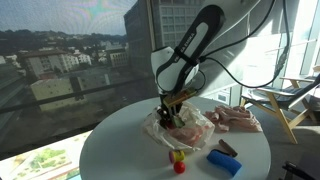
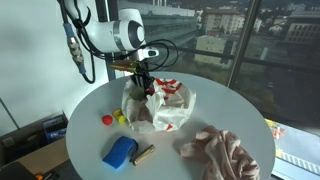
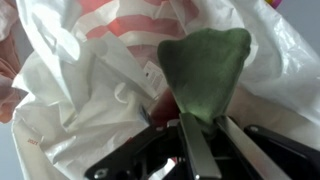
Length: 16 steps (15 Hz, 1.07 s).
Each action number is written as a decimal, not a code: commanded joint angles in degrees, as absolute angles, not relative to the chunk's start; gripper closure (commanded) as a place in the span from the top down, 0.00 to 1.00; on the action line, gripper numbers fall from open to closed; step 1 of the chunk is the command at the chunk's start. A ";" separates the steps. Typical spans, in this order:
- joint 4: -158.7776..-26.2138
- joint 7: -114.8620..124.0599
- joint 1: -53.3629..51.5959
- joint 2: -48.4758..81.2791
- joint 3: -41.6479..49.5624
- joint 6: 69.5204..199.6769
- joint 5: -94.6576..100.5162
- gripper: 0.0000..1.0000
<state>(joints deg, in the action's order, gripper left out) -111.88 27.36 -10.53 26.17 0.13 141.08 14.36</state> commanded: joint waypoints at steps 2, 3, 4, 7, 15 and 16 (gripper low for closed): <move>-111.91 27.48 -11.33 28.82 2.04 146.10 12.89 0.21; -112.22 26.66 -10.73 28.71 1.45 146.38 11.18 0.41; -112.60 26.02 -10.21 28.38 0.77 146.36 9.17 0.47; -113.79 24.96 -10.01 26.48 -0.19 145.73 4.48 0.70; -116.55 29.98 -13.63 22.60 5.83 138.11 13.12 1.00; -116.45 30.47 -13.69 22.96 5.92 136.49 13.98 1.00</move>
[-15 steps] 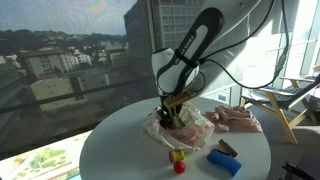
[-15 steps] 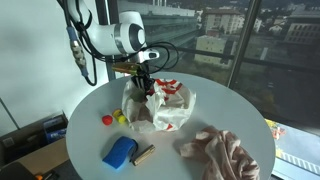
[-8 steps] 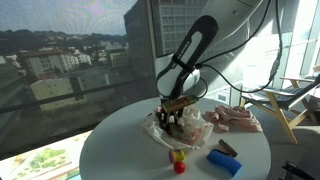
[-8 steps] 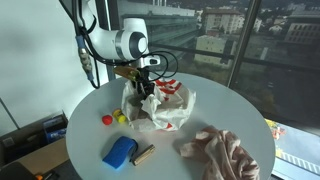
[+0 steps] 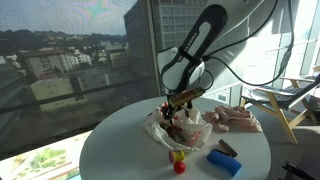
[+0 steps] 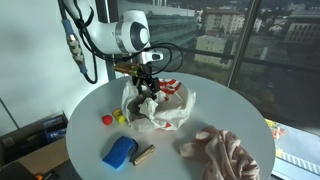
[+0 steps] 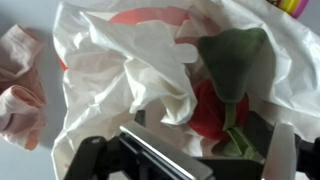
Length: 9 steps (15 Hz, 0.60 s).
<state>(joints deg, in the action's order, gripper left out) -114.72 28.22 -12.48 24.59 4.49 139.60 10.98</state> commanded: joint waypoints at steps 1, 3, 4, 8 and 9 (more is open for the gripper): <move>-116.81 30.65 -13.65 22.84 5.79 135.29 14.49 1.00; -117.51 31.23 -13.85 23.04 5.65 134.09 16.06 1.00; -117.78 31.65 -13.92 23.25 5.67 134.03 16.79 1.00; -118.01 36.32 -15.64 24.72 8.14 136.33 27.34 0.75; -117.93 37.80 -15.97 24.93 8.67 136.32 29.83 0.66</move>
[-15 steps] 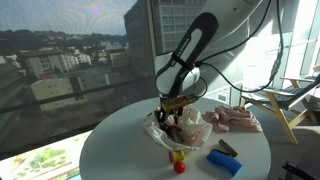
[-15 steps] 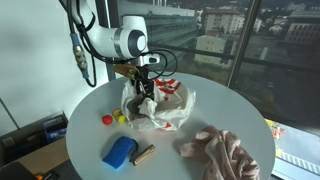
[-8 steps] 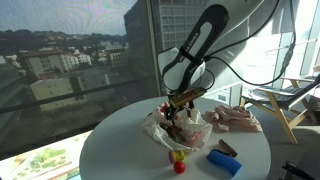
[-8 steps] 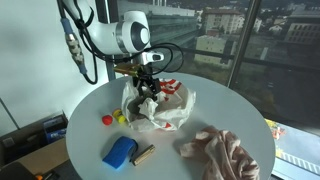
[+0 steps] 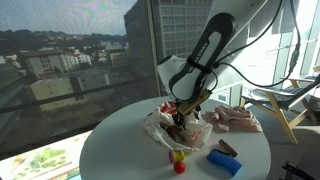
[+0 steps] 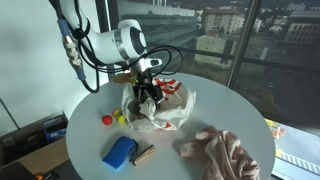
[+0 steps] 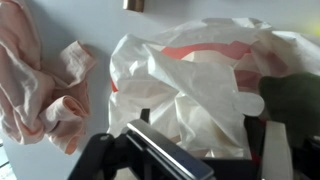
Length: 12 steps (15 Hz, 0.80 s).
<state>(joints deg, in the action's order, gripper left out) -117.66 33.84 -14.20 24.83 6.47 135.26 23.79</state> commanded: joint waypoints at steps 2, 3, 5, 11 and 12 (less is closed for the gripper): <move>-117.99 39.69 -15.83 25.12 8.72 136.09 32.38 0.49; -118.06 40.57 -15.74 25.20 8.62 135.97 33.14 0.42; -118.36 41.85 -15.39 24.95 8.16 135.74 33.73 0.27; -118.76 49.60 -16.96 22.58 9.27 131.93 42.28 0.00; -118.88 52.88 -17.59 21.52 9.67 130.63 45.95 0.00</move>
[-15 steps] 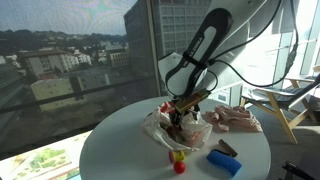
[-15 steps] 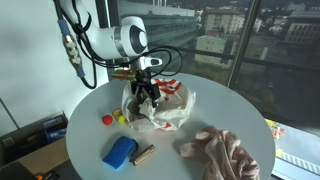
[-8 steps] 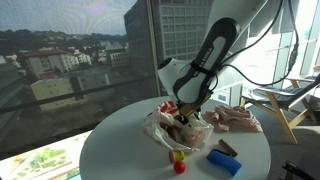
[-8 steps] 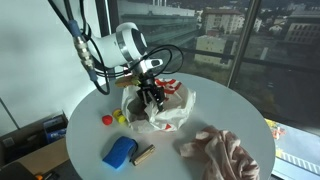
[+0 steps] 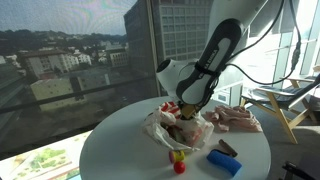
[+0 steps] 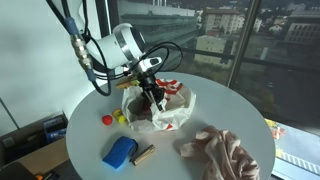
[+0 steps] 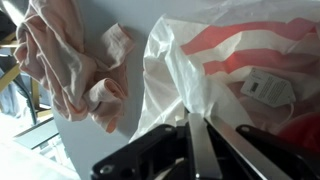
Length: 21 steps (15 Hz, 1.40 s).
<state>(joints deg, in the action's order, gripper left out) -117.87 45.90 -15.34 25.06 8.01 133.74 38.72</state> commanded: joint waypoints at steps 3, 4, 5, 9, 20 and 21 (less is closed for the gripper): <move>-118.77 61.25 -17.28 18.71 8.34 124.15 55.15 0.00; -118.81 63.24 -16.80 17.79 7.37 121.51 57.23 0.00; -118.79 64.53 -16.15 17.14 6.25 119.27 58.56 0.00; -118.89 67.69 -14.80 16.62 2.49 111.49 62.11 0.26; -121.38 65.67 -9.87 12.79 -2.58 110.89 53.25 0.99; -121.78 67.56 -9.78 12.34 -2.08 109.87 54.30 1.00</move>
